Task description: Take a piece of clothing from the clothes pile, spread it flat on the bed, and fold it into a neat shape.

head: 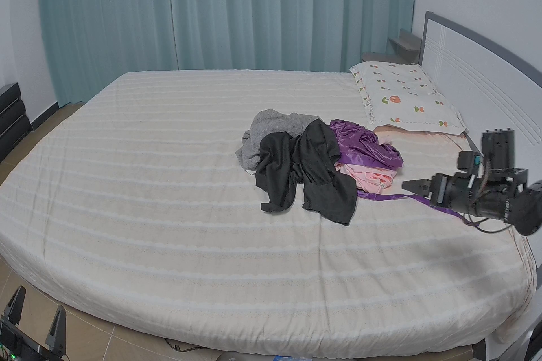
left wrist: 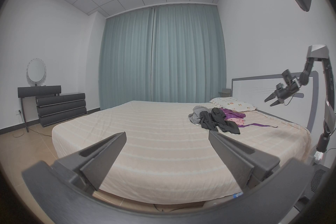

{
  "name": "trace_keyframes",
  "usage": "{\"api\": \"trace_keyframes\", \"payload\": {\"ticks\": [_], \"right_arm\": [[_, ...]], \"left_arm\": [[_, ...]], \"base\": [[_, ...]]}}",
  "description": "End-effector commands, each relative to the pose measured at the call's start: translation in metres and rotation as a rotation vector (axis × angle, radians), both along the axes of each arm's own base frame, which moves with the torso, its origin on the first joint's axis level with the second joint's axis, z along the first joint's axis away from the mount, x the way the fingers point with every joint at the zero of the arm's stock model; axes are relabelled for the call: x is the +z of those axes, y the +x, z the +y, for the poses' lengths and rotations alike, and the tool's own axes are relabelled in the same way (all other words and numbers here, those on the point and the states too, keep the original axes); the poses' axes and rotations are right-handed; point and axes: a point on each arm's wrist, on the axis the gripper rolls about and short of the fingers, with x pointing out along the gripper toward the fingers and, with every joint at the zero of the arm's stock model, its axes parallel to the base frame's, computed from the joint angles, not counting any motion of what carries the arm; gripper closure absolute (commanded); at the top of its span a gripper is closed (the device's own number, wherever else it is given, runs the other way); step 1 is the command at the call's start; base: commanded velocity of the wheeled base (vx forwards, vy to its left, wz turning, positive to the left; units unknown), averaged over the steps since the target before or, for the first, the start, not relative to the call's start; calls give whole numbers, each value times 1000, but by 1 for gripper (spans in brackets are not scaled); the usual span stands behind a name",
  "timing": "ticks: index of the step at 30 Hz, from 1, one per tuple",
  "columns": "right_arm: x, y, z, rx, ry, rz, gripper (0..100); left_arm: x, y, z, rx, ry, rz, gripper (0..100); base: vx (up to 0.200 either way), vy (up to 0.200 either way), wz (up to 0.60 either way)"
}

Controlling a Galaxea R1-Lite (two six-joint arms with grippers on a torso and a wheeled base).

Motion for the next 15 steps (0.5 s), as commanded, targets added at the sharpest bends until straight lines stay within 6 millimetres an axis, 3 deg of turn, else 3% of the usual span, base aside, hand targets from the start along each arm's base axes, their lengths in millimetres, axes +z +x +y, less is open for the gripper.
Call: {"api": "trace_keyframes", "payload": {"ticks": [1,6,15], "right_arm": [[-147,129,82,-45,102,221,0],[-171,148,93,-53,124,228,0],[-171,163,102,-66,163,250,0]], "left_arm": [[-5,0,0,0,0,1,0],[-5,0,0,3,0,1,0],[-5,0,0,1,0,1,0]], "base": [[0,0,0],[0,0,0],[0,0,0]]}}
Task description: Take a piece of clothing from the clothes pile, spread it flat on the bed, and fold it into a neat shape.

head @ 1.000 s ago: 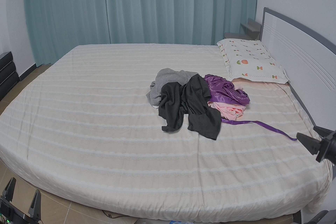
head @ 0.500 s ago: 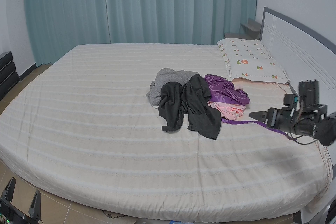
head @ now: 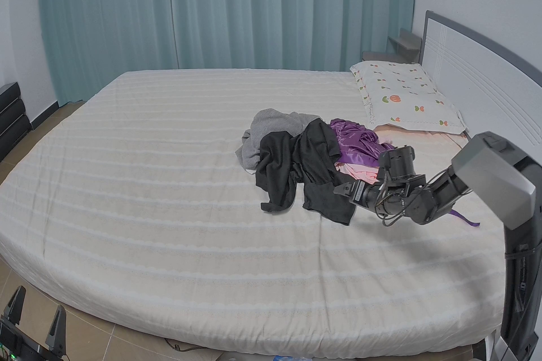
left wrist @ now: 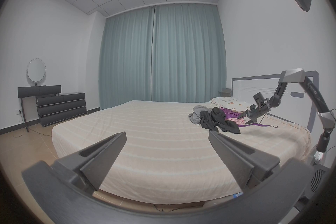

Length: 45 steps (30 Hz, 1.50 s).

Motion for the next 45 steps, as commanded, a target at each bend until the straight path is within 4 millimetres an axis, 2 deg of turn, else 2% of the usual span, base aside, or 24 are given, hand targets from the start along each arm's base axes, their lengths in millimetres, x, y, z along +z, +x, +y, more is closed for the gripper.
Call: {"api": "trace_keyframes", "payload": {"ticks": [1,7,12,16,17,20,21,29,32,33,37,39,40,45], "right_arm": [[-54,17,25,1,10,90,0],[-67,22,31,-27,-21,96,0],[-62,32,25,-76,-46,58,0],[-65,32,24,-78,-49,67,0],[-74,33,29,-72,-55,74,0],[-75,35,33,-63,-49,65,0],[-75,37,34,-63,-47,61,100],[-69,41,36,-74,-17,39,100],[-63,40,35,-101,28,47,100],[-53,38,35,-128,76,51,100],[-15,19,29,-103,200,87,100],[-9,13,28,-85,213,94,100],[3,0,25,-60,236,90,100],[31,-39,21,-6,286,8,100]], "left_arm": [[-5,0,0,1,0,1,0],[-5,0,0,1,0,1,0],[-5,0,0,1,0,1,0],[-5,0,0,0,0,1,0],[-5,0,0,1,0,1,0],[-5,0,0,1,0,1,0],[-5,0,0,1,0,1,0],[-5,0,0,0,0,1,0],[-5,0,0,1,0,1,0],[-5,0,0,1,0,1,0],[-5,0,0,1,0,1,0],[-5,0,0,1,0,1,0],[-5,0,0,1,0,1,0],[-5,0,0,0,0,1,0]], "base": [[0,0,0],[0,0,0],[0,0,0],[0,0,0],[0,0,0],[0,0,0],[0,0,0],[0,0,0],[0,0,0],[0,0,0],[0,0,0],[0,0,0],[0,0,0],[0,0,0]]}}
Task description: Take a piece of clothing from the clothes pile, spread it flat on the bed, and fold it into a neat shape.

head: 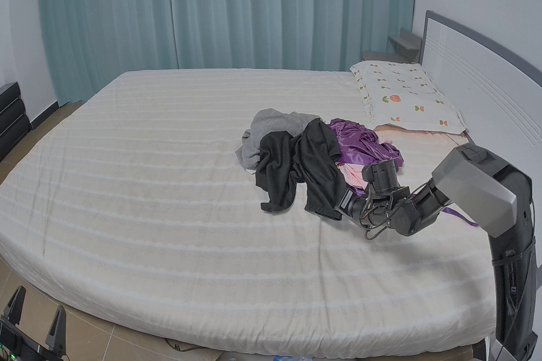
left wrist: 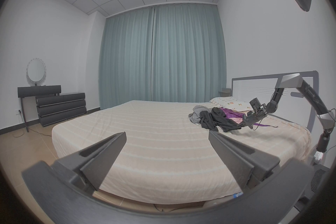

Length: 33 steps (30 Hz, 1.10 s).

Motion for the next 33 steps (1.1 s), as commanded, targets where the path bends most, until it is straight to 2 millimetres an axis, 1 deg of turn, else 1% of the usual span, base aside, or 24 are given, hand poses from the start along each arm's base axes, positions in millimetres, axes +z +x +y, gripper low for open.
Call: {"api": "trace_keyframes", "payload": {"ticks": [1,2,4,5,8,10,13,14,16,21,22,23,24,25,26,27,29,30,31,33], "right_arm": [[68,-50,-6,58,100,-145,100],[75,-60,-6,63,119,-167,100],[84,-70,-5,70,146,-196,100],[97,-85,-3,86,177,-232,100],[121,-112,0,131,213,-291,100],[137,-126,2,159,235,-326,100],[158,-143,6,195,266,-375,100],[161,-145,6,198,270,-380,100],[182,-161,9,233,304,-438,100],[220,-183,7,267,363,-548,100],[227,-188,6,275,375,-571,100],[233,-192,5,281,387,-589,100],[242,-198,4,289,401,-614,100],[248,-200,2,292,412,-633,100],[250,-201,2,292,415,-639,100],[257,-205,0,296,419,-669,100],[266,-210,-4,298,424,-707,100],[266,-210,-4,298,424,-707,100],[275,-215,-8,308,441,-740,100],[282,-219,-10,328,456,-759,100]], "left_arm": [[-5,0,0,1,0,1,0],[-5,0,0,0,1,1,0],[-5,0,0,1,1,1,0],[-5,0,0,1,0,1,0],[-5,0,0,1,1,1,0],[-5,0,0,1,1,1,0],[-5,0,0,-2,1,1,0],[-5,0,0,-2,1,1,0],[-5,0,0,-3,3,0,0],[-5,0,0,0,7,-5,0],[-1,-1,0,0,6,-28,0],[10,-3,0,-4,-6,-80,0],[40,-10,0,-14,-30,-179,0],[62,-12,0,-25,-68,-216,0],[65,-12,0,-27,-78,-213,0],[74,-6,0,-37,-110,-166,0],[75,2,-1,-64,-105,-97,0],[75,2,-1,-64,-105,-97,0],[79,18,-3,-161,-105,-4,0],[90,35,-5,-237,-109,57,0]], "base": [[0,0,0],[0,0,0],[0,0,0],[0,0,0],[0,0,0],[0,0,0],[0,0,0],[0,0,0],[0,0,0],[0,0,0],[0,0,0],[0,0,0],[0,0,0],[0,0,0],[0,0,0],[0,0,0],[0,0,0],[0,0,0],[0,0,0],[0,0,0]]}}
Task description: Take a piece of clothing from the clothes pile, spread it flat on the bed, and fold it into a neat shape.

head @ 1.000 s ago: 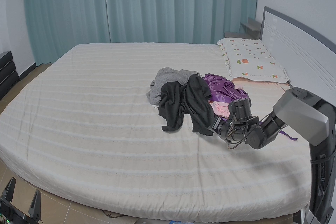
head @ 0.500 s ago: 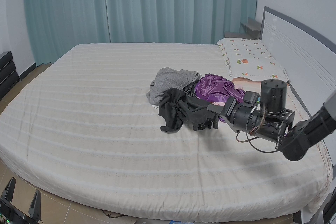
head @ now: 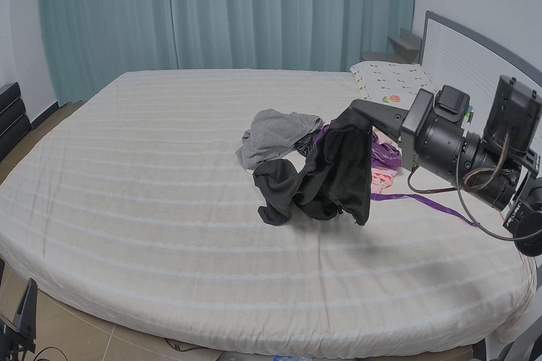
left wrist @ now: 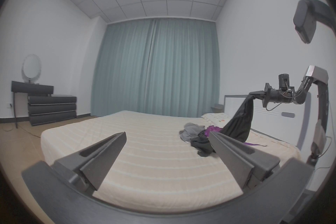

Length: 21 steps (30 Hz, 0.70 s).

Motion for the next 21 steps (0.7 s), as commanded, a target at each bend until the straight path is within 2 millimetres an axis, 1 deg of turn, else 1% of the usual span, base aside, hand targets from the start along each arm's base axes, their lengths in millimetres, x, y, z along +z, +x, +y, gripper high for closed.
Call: {"api": "trace_keyframes", "payload": {"ticks": [1,2,3,4,5,7,8,9,12,14,15,16,17,18,19,20,21], "right_arm": [[43,-29,-16,46,77,-145,100],[43,-29,-16,48,77,-145,100],[44,-31,-16,61,75,-152,100],[44,-31,-16,61,75,-152,100],[46,-34,-13,75,72,-166,100],[49,-33,-13,72,70,-183,100],[49,-33,-13,71,68,-185,100],[52,-32,-13,69,70,-196,100],[55,-31,-10,74,74,-205,100],[55,-32,-9,81,71,-209,100],[55,-33,-9,80,71,-210,100],[54,-33,-8,84,66,-213,100],[54,-33,-8,84,66,-213,100],[53,-33,-7,86,64,-210,100],[52,-33,-7,86,61,-206,100],[52,-33,-7,86,61,-205,100],[49,-31,-6,86,53,-197,100]], "left_arm": [[43,50,-5,-203,-24,201,0],[43,51,-5,-208,-24,206,0],[45,72,-7,-251,-27,268,0],[45,72,-7,-251,-27,268,0],[41,94,-11,-318,-27,343,0],[34,111,-17,-376,-27,423,0],[32,114,-19,-389,-27,442,0],[27,126,-26,-430,-23,506,0],[14,150,-38,-484,-5,599,0],[6,164,-48,-519,6,629,0],[5,166,-49,-525,8,633,0],[-1,177,-59,-554,19,648,0],[-1,177,-59,-554,19,648,0],[-11,190,-69,-572,25,673,0],[-18,196,-74,-582,28,695,0],[-18,197,-75,-584,28,697,0],[-30,206,-82,-591,36,737,0]], "base": [[0,0,0],[0,0,0],[0,0,0],[0,0,0],[0,0,0],[0,0,0],[0,0,0],[0,0,0],[0,0,0],[0,0,0],[0,0,0],[0,0,0],[0,0,0],[0,0,0],[0,0,0],[0,0,0],[0,0,0]]}}
